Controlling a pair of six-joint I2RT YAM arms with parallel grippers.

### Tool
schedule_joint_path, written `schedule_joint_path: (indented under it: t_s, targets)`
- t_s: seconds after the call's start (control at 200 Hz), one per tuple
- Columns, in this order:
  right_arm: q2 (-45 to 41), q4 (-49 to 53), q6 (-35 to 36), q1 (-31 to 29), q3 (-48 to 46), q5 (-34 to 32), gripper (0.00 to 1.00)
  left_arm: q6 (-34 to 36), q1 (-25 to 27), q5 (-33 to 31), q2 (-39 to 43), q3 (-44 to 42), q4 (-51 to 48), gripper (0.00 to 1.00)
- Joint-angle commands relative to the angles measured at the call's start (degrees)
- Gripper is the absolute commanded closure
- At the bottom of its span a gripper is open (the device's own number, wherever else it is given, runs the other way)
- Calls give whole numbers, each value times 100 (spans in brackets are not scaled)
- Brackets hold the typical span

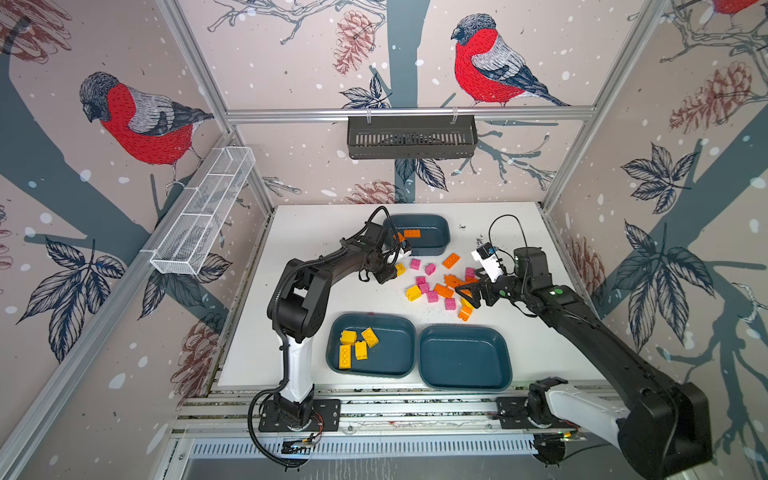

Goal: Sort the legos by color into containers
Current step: 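Carry the yellow 2x4 brick into the nearer teal bin and release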

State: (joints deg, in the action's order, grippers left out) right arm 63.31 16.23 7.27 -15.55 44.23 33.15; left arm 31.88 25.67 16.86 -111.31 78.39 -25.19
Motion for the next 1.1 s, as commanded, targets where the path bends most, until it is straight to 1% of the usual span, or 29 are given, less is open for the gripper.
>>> schedule_joint_path:
  t_s: [0.0,0.055,0.125,0.205,0.33,0.505,0.625,0.685,0.745,0.77,0.831,0.866,0.911,0.986,1.066,1.096]
  targets:
    - [-4,-76,-33,-7,2,79,1,-47,79,272,507,-133,-699,76]
    - [6,-85,-18,-9,6,127,1,-42,223,249,854,-274,-1015,76]
    - [22,-92,7,-18,6,171,1,150,457,317,1277,-472,-1498,74]
    - [71,-87,50,-26,15,227,1,228,715,168,1645,-609,-2016,75]
    - [194,-32,151,-65,73,271,1,99,937,133,2176,-798,-2649,75]
    - [300,-50,167,-161,134,289,1,-64,1532,-3,2854,-1465,-3026,75]
    - [342,-41,185,-208,147,289,1,-246,1638,13,2995,-1961,-3031,75]
    - [357,-3,199,-219,149,274,1,-302,1709,24,3023,-2091,-2969,74]
    - [348,29,214,-227,148,268,1,-343,1748,-60,3049,-2331,-2878,67]
    - [339,33,222,-229,155,256,1,-364,1748,-89,3061,-2374,-2842,61]
    - [323,63,225,-238,148,227,1,-400,1744,-127,3095,-2368,-2750,44]
    - [314,73,224,-237,156,204,1,-423,1748,-183,3114,-2330,-2676,38]
    - [295,75,222,-237,156,186,1,-462,1749,-260,3141,-2258,-2565,35]
    - [281,70,214,-237,163,162,1,-497,1699,-359,3127,-2153,-2449,33]
    - [285,97,216,-222,196,133,1,-467,1555,-220,3051,-1700,-2452,30]
    - [284,112,222,-221,215,113,1,-428,1475,-185,3021,-1560,-2476,27]
